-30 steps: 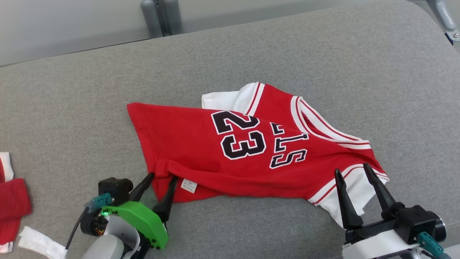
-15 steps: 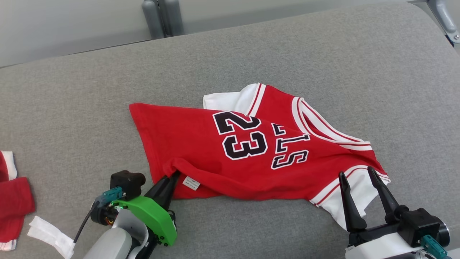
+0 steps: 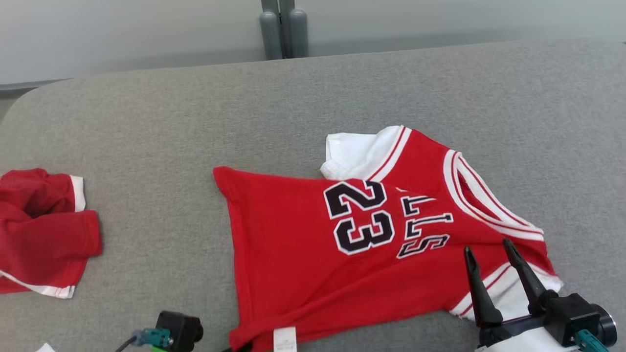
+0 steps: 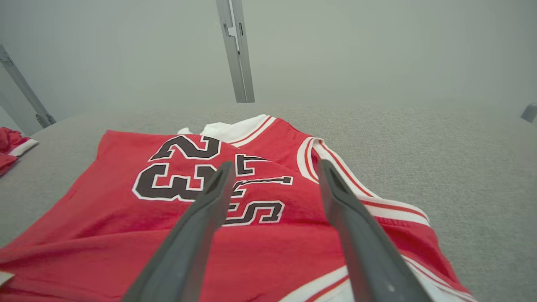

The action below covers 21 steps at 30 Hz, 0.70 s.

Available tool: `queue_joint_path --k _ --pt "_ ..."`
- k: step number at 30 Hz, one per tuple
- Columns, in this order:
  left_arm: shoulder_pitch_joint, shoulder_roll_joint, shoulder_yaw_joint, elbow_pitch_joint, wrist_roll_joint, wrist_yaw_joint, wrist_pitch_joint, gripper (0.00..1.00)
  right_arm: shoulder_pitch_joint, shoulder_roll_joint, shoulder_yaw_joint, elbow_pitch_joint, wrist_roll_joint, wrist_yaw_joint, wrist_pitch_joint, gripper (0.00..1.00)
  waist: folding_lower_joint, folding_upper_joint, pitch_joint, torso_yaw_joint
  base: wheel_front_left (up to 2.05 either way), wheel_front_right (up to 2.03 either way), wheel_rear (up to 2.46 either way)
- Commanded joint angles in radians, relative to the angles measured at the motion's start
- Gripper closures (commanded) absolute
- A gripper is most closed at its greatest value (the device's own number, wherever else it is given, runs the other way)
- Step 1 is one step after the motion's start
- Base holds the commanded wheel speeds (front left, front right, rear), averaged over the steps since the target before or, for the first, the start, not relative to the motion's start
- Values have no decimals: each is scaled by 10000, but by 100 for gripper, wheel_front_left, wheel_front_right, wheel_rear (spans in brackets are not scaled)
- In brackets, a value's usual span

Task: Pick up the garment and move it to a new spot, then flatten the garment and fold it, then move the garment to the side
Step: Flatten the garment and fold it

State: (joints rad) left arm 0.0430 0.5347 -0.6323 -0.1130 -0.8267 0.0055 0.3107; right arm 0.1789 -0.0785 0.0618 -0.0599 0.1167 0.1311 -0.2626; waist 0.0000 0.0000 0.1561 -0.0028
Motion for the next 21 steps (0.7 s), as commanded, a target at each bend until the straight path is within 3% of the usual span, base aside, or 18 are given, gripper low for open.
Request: queue_joint_path --k 1,4,5,6,8,11,16,21 --pt "254 46 -27 111 -203 80 67 100 -66 -61 -1 -12 -14 -7 -33 0 0 0 23 333 0 0 0" --pt "327 -209 2 692 -267 49 -197 100 -103 -113 25 44 2 -7 -33 0 0 0 75 459 0 0 0" --pt "282 -360 50 931 -298 44 -377 93 -102 -132 53 73 1 -7 -33 0 0 0 85 481 0 0 0" --pt "234 -492 -1 1240 -293 -39 -519 71 -115 -143 70 87 3 -7 -33 0 0 0 96 494 0 0 0" --pt "139 -762 -15 1705 -312 -143 -797 0 -121 -174 93 121 11 -7 -33 0 0 0 91 495 0 0 0" --pt "318 -1058 109 2128 -572 -174 -1141 0 -102 -190 58 141 30 -7 -33 0 0 0 42 434 0 0 0" --pt "1191 -1053 475 2216 -1241 172 -1219 0 31 -136 -152 54 30 -7 -33 0 0 0 -178 291 0 0 0" --pt "1619 -1050 1270 785 -2132 46 -1663 0 214 -95 -494 -91 -14 -7 -33 0 0 0 -390 205 0 0 0"
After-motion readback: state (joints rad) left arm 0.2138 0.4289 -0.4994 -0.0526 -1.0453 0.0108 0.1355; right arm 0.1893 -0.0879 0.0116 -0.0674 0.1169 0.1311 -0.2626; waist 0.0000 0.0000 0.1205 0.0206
